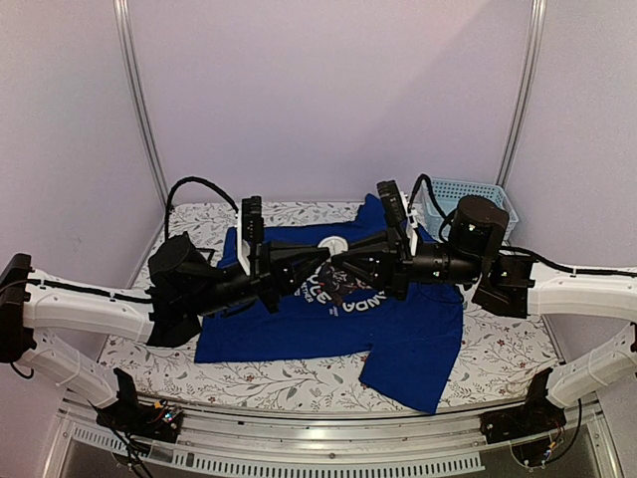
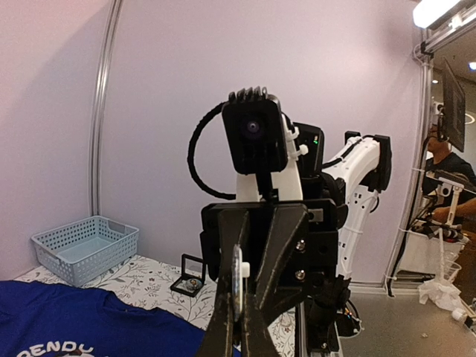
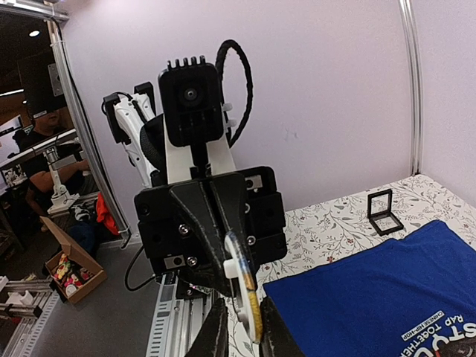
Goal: Pin the brooch onto the clothing
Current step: Open the brooch at the center of the board.
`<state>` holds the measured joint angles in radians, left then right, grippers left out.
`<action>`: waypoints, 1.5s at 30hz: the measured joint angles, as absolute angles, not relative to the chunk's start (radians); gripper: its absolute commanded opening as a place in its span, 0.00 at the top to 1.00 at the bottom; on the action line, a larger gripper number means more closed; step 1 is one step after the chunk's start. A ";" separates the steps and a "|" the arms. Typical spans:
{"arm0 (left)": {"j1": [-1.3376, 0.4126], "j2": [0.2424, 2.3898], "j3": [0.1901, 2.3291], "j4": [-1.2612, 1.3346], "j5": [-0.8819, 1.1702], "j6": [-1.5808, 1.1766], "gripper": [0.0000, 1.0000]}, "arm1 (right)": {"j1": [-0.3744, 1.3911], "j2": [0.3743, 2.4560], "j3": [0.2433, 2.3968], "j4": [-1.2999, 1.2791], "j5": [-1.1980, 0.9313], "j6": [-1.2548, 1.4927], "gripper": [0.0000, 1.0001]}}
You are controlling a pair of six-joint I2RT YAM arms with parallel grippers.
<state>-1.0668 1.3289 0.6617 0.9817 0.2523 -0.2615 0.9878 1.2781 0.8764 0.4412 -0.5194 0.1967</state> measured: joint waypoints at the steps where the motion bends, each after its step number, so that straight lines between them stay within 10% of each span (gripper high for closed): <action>1: -1.067 1.329 0.662 0.982 0.253 -0.262 1.00 | 0.988 1.278 0.876 0.441 -0.522 0.195 0.85; 12: -1.067 1.330 0.663 0.981 0.254 -0.255 1.00 | 0.988 1.276 0.876 0.441 -0.527 0.195 0.68; 45: -1.074 1.336 0.667 0.981 0.253 -0.253 1.00 | 0.988 1.245 0.876 0.442 -0.464 0.198 0.95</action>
